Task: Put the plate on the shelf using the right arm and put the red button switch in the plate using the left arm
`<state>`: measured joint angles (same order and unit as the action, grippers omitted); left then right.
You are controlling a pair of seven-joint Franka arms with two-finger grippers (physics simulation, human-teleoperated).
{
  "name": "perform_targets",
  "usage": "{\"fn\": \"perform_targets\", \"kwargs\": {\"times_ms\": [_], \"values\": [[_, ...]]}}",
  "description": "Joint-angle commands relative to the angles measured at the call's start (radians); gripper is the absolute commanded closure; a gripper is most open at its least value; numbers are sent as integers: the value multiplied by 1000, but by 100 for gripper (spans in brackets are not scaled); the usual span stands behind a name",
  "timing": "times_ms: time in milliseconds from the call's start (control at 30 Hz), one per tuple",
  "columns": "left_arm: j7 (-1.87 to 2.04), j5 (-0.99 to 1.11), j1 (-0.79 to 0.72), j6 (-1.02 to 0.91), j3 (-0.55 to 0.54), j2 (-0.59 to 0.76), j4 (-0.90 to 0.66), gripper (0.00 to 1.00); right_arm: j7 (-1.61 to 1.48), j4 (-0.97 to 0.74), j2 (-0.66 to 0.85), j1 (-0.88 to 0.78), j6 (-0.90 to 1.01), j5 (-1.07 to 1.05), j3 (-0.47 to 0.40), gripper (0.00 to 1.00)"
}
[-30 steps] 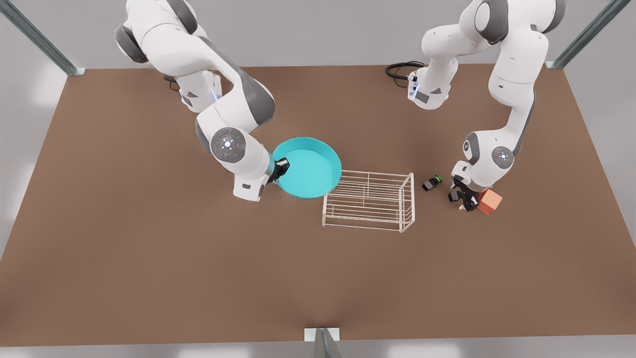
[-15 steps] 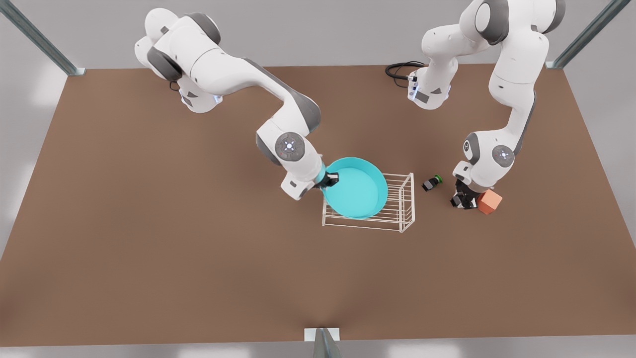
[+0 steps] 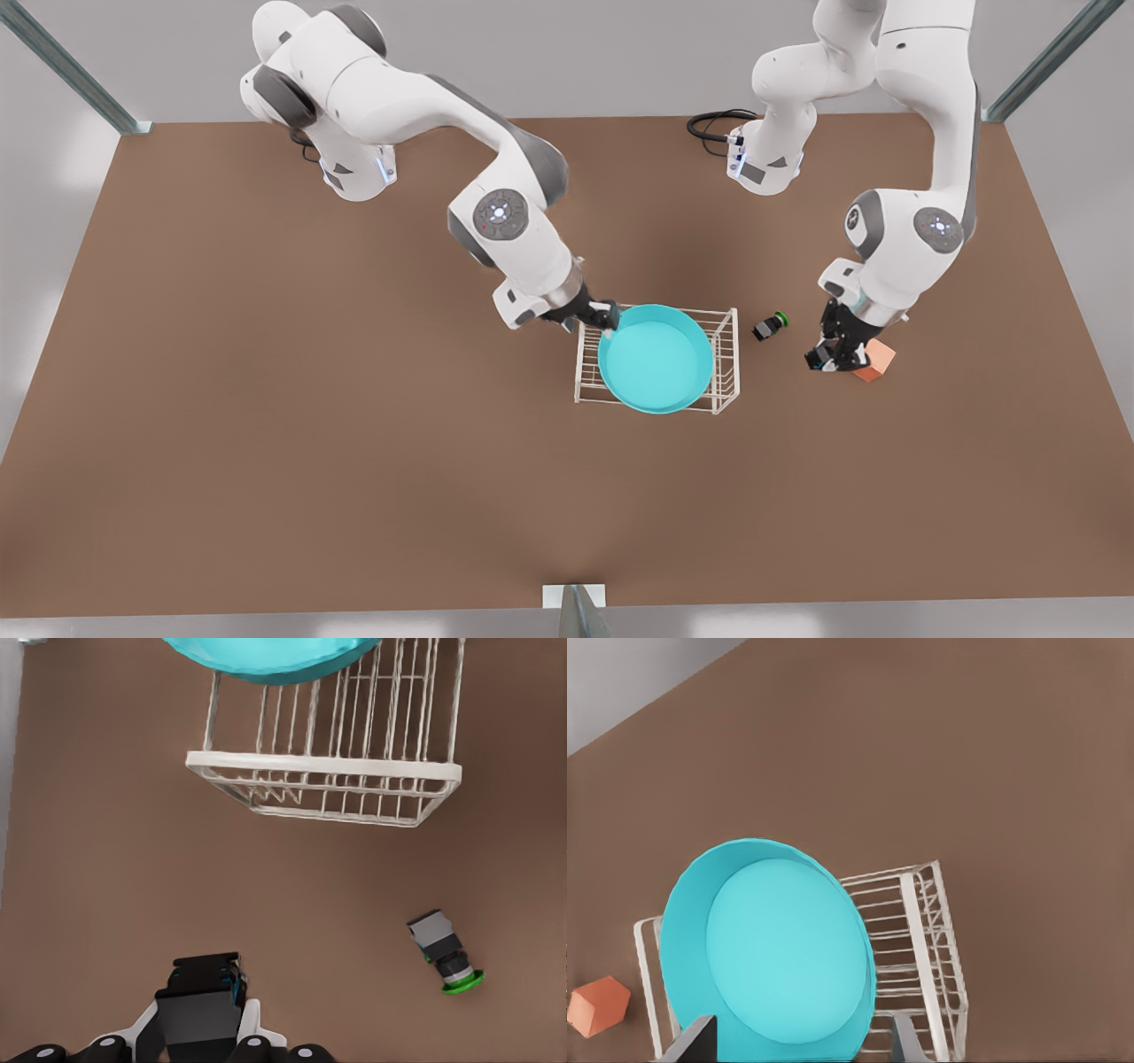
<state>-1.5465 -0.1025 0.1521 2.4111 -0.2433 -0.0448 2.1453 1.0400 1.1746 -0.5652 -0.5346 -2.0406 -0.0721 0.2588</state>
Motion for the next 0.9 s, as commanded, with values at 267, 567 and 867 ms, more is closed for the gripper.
{"fn": "perform_targets", "kwargs": {"times_ms": [267, 567, 867], "values": [[712, -17, -212, -475, -149, -217, -504, 53, -900, 16, 56, 432, 444, 46, -7, 0], [836, 10, -298, -451, -149, -339, -555, 3, -1011, 30, -2, 588, 482, 226, -15, 0], [1160, -13, -272, -563, 235, -256, -552, 0, -1088, 393, 218, 736, 195, 129, -9, 0]]}}
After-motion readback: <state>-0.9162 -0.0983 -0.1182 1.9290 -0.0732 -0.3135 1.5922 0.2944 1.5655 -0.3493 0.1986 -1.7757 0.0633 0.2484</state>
